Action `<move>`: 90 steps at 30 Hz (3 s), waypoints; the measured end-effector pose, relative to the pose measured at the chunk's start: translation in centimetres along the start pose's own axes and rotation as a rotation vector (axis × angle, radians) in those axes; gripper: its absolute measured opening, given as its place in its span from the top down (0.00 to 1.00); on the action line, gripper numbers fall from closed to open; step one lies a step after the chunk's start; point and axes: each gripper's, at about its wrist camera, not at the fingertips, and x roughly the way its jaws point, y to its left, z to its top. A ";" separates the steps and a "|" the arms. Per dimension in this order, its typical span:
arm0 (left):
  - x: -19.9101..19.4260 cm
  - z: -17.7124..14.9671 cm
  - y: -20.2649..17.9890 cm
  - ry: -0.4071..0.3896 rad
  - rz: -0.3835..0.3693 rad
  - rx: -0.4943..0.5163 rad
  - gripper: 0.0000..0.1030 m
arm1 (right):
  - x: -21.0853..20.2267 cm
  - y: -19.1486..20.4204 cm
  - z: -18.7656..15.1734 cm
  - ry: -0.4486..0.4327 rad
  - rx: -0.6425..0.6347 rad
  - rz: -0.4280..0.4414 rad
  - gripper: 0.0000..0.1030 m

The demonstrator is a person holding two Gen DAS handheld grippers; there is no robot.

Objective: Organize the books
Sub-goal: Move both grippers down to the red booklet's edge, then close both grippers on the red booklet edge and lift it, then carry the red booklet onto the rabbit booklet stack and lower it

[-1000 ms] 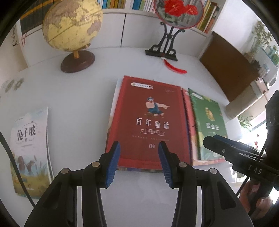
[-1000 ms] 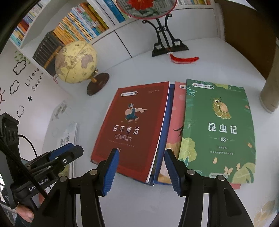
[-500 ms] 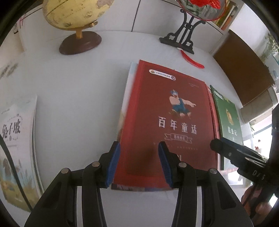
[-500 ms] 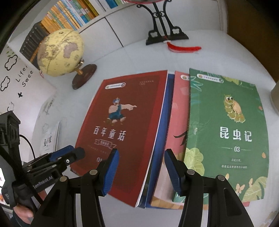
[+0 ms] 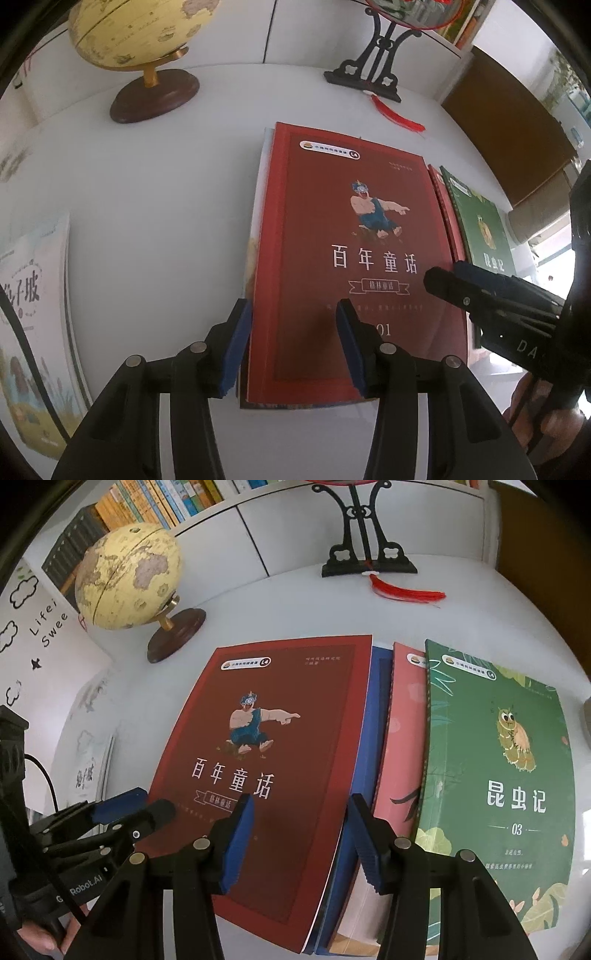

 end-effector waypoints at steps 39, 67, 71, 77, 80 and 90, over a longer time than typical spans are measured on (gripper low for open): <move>-5.4 -7.2 -0.4 -0.003 -0.287 -0.134 0.66 | -4.6 -1.7 -10.1 0.106 0.121 0.281 0.78; -10.1 -7.1 -1.7 -0.149 0.012 0.056 0.87 | -9.4 7.2 -9.0 -0.077 -0.329 0.100 0.79; -13.0 -7.5 0.8 -0.193 0.042 0.012 0.87 | -10.0 11.1 -8.4 -0.112 -0.397 0.121 0.79; -17.8 -7.9 5.6 -0.291 0.109 -0.060 0.87 | -11.0 17.2 -7.6 -0.171 -0.487 0.169 0.79; -19.7 -8.0 8.3 -0.333 0.141 -0.097 0.87 | -11.2 20.6 -7.3 -0.194 -0.539 0.193 0.79; -19.8 -8.9 17.4 -0.334 0.173 -0.184 0.87 | -6.9 29.3 -7.2 -0.174 -0.604 0.231 0.79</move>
